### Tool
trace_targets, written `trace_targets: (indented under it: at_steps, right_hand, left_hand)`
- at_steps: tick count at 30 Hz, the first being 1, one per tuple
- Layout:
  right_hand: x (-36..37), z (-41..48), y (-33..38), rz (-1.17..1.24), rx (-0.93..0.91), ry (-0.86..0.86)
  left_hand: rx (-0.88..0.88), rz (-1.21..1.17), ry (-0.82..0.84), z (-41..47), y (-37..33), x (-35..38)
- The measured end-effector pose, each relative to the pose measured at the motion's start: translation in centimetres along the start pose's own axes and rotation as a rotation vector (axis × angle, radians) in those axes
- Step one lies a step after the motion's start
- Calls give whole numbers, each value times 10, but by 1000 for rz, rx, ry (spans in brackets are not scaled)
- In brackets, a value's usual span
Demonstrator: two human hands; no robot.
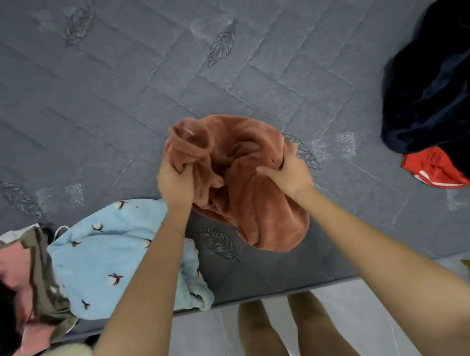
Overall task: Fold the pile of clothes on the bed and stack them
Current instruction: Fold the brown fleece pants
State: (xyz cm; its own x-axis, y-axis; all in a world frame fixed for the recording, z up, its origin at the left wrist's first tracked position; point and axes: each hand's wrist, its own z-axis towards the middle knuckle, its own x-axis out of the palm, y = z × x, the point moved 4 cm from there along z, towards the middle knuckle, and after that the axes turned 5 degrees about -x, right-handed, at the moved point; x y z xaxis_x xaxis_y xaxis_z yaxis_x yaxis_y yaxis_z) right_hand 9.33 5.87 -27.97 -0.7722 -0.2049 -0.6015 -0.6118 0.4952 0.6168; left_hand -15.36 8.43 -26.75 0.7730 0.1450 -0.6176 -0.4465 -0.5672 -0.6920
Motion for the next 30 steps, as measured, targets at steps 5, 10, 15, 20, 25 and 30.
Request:
trace_targets:
  at_steps: [5, 10, 15, 20, 25, 30]
  right_hand:
    - [-29, 11, 43, 398, 62, -289]
    - [-24, 26, 69, 587, 105, -229]
    - [-7, 35, 93, 842, 119, -29]
    - [0, 26, 65, 490, 7, -71]
    - [13, 3, 1, 317, 33, 66]
    - [30, -1, -26, 85, -39, 94]
  left_hand:
    - [10, -193, -132, 28, -33, -38]
    - [117, -61, 75, 15, -34, -16]
    - [144, -33, 572, -35, -18, 40]
    - [-71, 250, 480, -38, 16, 62]
    - [-112, 157, 334, -26, 32, 48]
    - [-87, -80, -34, -4, 34, 1]
